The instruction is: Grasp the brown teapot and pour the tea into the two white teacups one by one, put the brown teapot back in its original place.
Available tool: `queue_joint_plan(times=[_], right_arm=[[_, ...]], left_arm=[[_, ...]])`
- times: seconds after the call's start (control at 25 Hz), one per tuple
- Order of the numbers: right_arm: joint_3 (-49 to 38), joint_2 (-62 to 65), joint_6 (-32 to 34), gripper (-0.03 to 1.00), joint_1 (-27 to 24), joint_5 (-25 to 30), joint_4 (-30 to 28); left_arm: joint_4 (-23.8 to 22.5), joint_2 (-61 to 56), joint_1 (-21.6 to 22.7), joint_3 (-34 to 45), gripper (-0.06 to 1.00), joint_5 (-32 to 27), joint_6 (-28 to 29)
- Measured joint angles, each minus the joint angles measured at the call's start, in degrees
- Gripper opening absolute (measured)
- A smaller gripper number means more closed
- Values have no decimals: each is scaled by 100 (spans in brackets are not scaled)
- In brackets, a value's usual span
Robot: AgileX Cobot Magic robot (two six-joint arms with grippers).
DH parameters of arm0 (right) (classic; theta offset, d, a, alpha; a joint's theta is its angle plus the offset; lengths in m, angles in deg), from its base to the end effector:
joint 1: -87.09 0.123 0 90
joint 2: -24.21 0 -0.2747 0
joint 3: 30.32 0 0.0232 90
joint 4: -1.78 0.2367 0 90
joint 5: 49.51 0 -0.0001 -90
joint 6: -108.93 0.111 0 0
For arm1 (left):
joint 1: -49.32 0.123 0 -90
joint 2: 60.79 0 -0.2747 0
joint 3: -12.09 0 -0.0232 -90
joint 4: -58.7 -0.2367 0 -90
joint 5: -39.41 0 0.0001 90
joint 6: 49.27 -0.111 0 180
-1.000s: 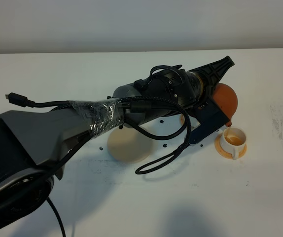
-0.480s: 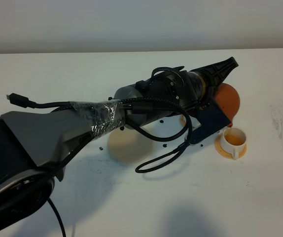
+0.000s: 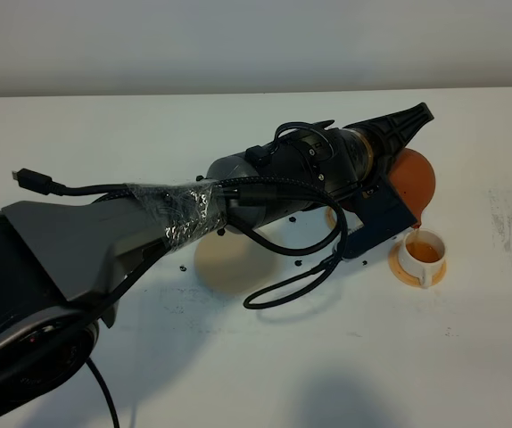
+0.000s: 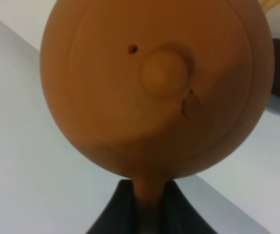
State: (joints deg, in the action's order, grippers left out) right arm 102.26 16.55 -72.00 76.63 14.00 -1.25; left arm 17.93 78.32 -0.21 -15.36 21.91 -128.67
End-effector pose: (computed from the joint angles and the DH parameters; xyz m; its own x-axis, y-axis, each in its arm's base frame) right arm 0.0048 -0.0062 0.2610 -0.4786 0.0479 -0.8767 0.2033 0.9774 -0.0576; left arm 0.3575 -0.3854 0.1744 0.7420 0.4537 0.4935 0.0174 -0.7490 0.6624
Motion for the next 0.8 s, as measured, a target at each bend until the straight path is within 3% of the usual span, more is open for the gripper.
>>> queue_joint_plan(times=[0.8], right_arm=[[0, 0, 0, 51, 0, 0, 0]], left_arm=[[-152, 22, -97, 0, 10, 26, -252]])
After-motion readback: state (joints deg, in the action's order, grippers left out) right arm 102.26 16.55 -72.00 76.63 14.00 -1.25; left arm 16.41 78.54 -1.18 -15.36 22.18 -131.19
